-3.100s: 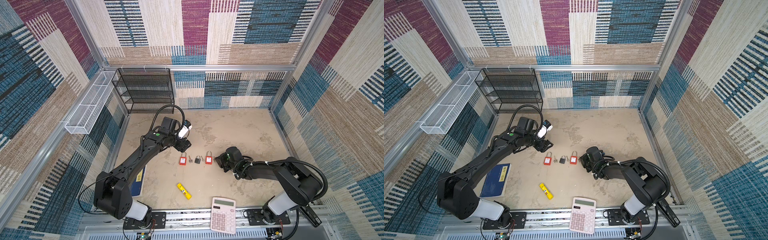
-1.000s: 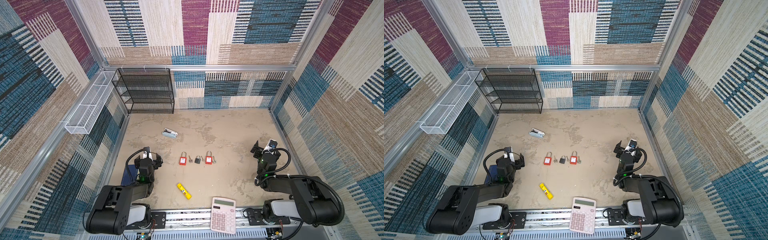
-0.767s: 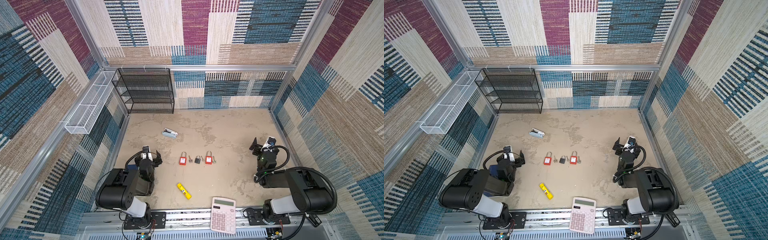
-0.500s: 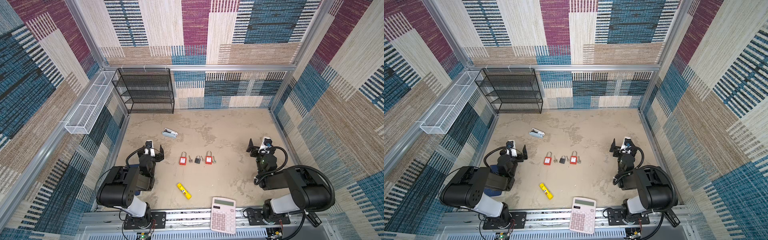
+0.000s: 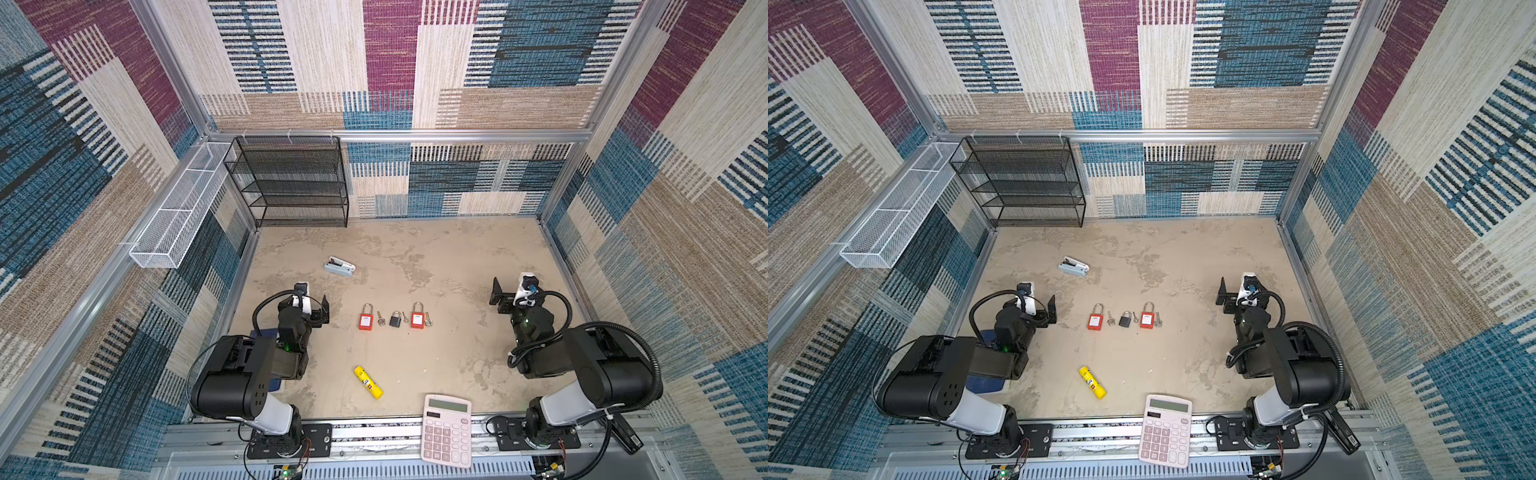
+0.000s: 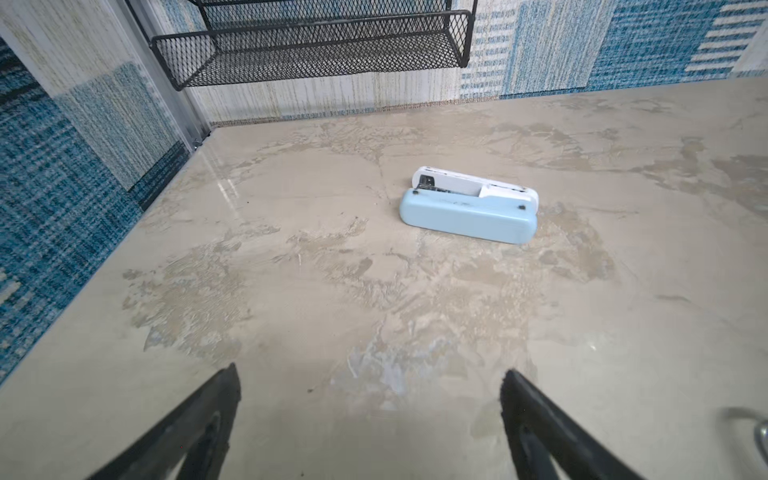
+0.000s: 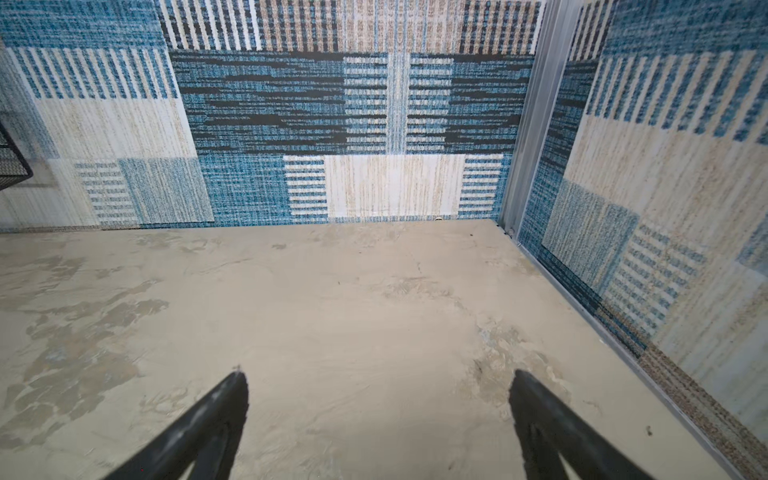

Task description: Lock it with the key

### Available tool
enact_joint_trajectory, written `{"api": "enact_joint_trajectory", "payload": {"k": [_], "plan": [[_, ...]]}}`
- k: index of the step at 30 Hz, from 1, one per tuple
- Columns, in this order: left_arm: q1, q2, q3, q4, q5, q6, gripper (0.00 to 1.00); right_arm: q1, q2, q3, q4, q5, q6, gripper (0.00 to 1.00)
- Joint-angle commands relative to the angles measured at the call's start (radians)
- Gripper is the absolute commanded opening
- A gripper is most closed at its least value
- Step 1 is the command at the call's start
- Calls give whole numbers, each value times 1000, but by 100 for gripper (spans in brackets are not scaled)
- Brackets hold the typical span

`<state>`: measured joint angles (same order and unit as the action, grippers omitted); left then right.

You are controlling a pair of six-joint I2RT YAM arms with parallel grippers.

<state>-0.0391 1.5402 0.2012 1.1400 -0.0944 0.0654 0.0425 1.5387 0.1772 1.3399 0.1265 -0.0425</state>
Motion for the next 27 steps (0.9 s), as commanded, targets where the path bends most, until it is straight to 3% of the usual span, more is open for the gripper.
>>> {"api": "enact_joint_trajectory", "payload": {"k": [1, 7, 11, 16, 18, 20, 22, 27], "plan": [[26, 12, -23, 155, 23, -32, 99, -10, 5, 14, -6, -42, 9, 99], [137, -12, 24, 24, 52, -173, 99, -17, -1, 17, -23, -50, 13, 99], [147, 45, -86, 267, 7, -207, 98, -16, -1, 16, -20, -51, 14, 99], [154, 51, -42, 232, 104, -166, 98, -16, -1, 16, -21, -51, 14, 99], [153, 11, -1, 115, 121, -161, 99, -16, -1, 17, -22, -52, 14, 99], [152, -26, 105, -134, 130, -154, 99, -18, 0, 17, -23, -52, 14, 99], [146, 2, 215, -302, 230, -107, 99, -18, 0, 19, -23, -52, 14, 99], [108, 0, 231, -331, 199, -67, 99, -18, 0, 19, -25, -51, 15, 99]]}}
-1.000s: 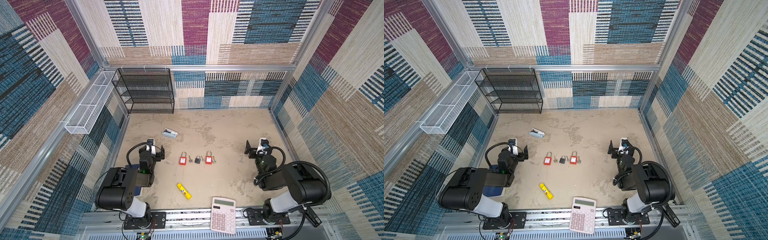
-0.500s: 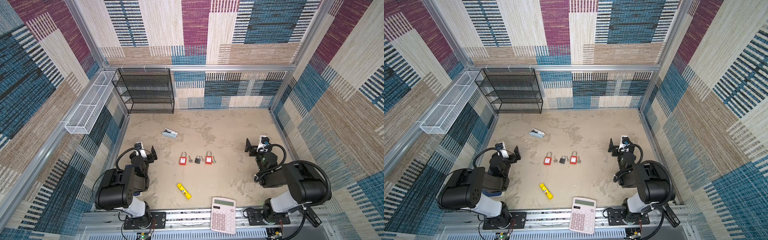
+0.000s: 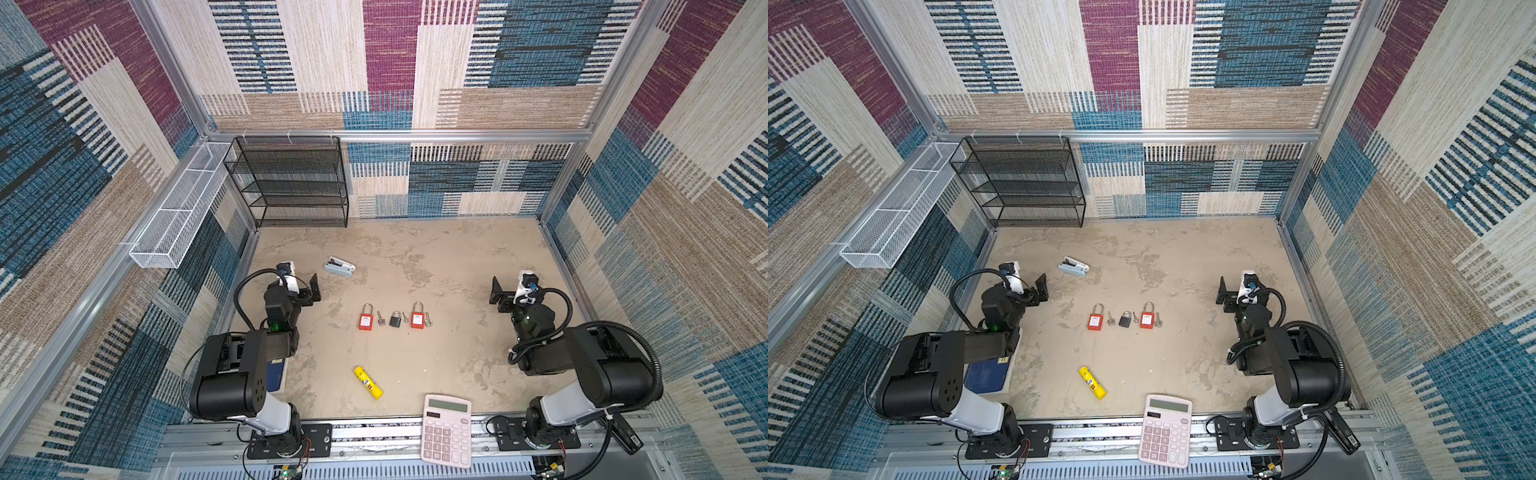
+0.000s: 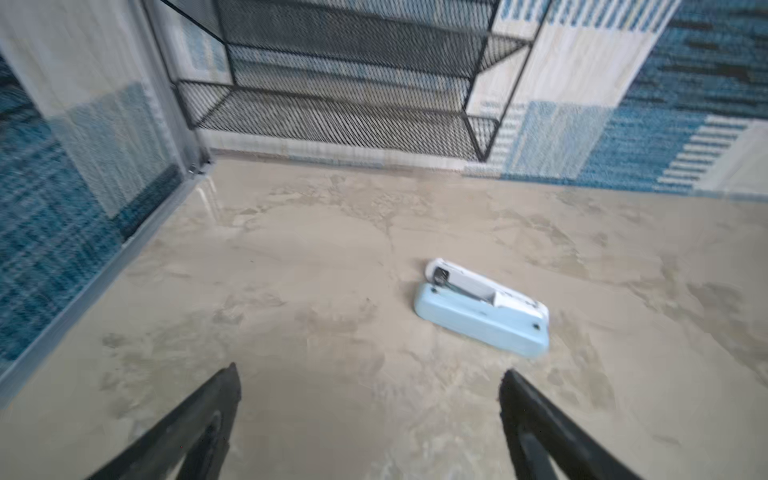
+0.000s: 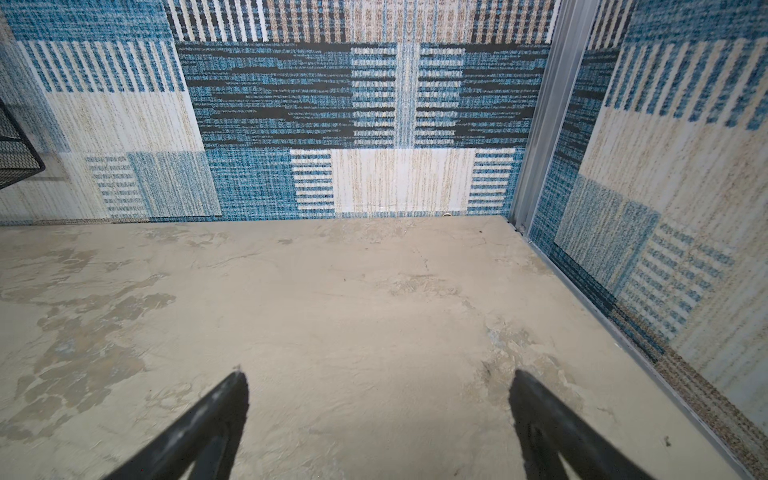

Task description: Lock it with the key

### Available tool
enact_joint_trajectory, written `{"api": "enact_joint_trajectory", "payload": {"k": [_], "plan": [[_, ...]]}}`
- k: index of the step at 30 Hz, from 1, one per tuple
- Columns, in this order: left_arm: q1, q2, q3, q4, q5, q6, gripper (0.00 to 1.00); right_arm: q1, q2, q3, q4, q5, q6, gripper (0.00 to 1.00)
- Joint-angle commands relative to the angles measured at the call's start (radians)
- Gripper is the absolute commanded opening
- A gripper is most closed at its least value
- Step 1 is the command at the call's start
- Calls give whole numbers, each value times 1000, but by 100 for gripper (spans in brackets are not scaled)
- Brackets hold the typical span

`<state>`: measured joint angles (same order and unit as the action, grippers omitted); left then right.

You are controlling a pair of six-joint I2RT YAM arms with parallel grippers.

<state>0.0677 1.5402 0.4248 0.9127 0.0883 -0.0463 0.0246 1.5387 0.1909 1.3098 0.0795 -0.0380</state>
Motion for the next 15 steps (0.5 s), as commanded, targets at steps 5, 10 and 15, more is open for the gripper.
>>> {"api": "enact_joint_trajectory", "payload": {"k": [5, 10, 15], "plan": [[1, 5, 15, -115, 37, 54, 99, -1, -1, 4, 5, -6, 11, 99], [0, 11, 24, -124, 39, 53, 99, -2, 0, 6, 3, -6, 12, 99], [0, 6, 18, -119, 39, 56, 99, -2, 1, 6, 3, -7, 12, 99]]}}
